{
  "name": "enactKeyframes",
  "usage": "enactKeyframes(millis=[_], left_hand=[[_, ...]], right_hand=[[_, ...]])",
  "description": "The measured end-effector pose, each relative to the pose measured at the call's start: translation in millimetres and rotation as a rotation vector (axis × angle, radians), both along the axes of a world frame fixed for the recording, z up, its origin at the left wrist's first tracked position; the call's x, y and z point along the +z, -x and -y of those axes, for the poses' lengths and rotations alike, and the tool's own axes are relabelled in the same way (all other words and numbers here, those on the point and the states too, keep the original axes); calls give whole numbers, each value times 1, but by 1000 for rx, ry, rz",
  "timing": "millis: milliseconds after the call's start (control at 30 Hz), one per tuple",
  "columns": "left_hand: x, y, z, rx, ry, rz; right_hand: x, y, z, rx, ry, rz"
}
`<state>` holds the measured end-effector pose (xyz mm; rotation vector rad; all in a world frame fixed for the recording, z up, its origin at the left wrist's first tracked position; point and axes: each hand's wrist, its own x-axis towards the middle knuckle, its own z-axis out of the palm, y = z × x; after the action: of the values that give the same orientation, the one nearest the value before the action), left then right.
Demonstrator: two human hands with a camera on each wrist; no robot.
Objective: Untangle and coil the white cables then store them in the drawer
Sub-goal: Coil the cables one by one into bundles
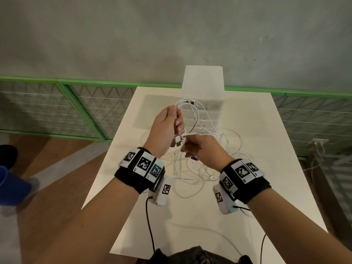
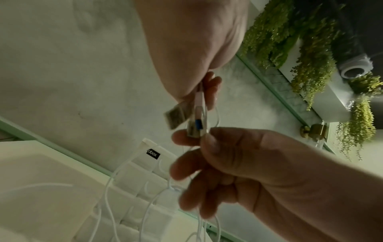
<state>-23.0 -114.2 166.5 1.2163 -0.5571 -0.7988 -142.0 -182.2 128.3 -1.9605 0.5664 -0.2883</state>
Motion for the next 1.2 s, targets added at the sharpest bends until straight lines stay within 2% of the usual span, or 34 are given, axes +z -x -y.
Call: enactKeyframes(millis=[167,300,367,433,467,533,600,633,700,800,967,1067,1200], left_hand=[[0,5,6,54,-2,41],[0,7,6,14,-15,92],[-3,1,4,-20,-35,125],[-5,-7,1,-68,-73,128],[-6,-10,-1,-98,-103,124],[-6,-11,-4,-171,-156,122],[-4,-7,-6,-261,-181,123],[-2,-3,-6,-314,-188,122],[4,5,-6,-431,-217,116],[12,7,-7,-552,-283,109],[27,5,-9,-593,-348,106],[36,10,-9,-608,-372,94],[43,15,-10,-589,-217,87]], right_hand=[[10,-6,-4,45,-75,36],[11,-9,-3,36,-62,7],[15,-7,3,-5,-1,-48],[20,-3,13,-139,39,23],[22,-1,20,-237,75,135],[28,0,32,-341,295,335],[29,-6,41,-245,542,313],[29,-9,44,-164,584,249],[29,-13,44,-42,523,168],[26,-11,48,-17,379,171],[42,-8,58,-118,204,218],[39,-7,58,-109,127,166],[19,-7,41,-205,-25,189]])
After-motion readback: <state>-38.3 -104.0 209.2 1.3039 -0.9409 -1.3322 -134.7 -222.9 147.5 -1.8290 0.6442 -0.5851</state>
